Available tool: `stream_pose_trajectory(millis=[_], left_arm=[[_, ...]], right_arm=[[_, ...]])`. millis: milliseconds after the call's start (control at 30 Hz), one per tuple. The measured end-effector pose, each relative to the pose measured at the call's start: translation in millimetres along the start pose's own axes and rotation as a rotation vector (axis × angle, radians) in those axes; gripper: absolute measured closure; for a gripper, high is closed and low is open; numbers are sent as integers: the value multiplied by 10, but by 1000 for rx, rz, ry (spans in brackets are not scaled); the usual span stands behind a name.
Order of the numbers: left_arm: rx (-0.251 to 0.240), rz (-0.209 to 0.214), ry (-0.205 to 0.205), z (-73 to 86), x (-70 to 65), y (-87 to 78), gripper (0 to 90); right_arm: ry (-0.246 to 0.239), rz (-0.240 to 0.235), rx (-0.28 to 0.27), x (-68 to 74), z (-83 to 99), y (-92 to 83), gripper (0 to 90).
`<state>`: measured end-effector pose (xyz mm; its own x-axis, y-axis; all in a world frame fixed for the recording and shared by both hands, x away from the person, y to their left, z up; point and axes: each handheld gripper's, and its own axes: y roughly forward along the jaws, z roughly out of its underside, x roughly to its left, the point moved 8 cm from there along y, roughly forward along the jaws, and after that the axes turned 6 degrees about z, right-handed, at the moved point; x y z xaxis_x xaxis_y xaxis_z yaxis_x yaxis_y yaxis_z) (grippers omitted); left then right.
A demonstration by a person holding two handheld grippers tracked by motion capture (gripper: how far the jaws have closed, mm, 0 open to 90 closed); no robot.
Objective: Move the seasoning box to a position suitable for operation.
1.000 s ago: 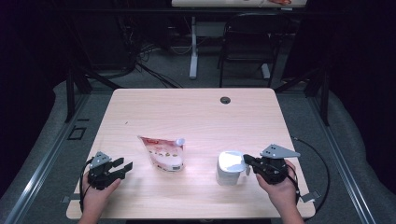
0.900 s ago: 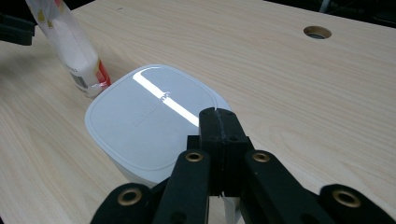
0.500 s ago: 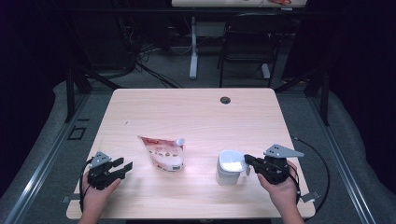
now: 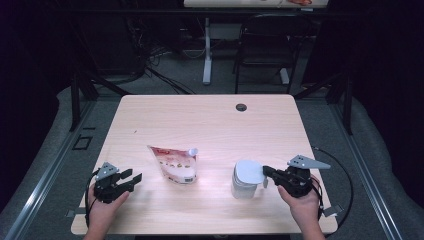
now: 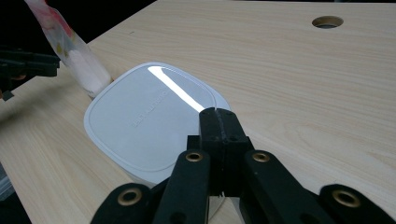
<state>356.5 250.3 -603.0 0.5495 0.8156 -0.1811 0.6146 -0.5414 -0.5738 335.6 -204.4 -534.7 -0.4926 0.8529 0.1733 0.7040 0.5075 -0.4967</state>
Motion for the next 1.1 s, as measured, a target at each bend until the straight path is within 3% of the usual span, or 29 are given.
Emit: stream_pose_trajectory(millis=[300,1100], left_arm=[[3,-1,0,2,1,2,521],[-8,-6,-7,-2,11,-1,521]], right_arm=[[46,-18,-13,-19,12,1,900],[97,-49,-19,-58,39,-2,900]])
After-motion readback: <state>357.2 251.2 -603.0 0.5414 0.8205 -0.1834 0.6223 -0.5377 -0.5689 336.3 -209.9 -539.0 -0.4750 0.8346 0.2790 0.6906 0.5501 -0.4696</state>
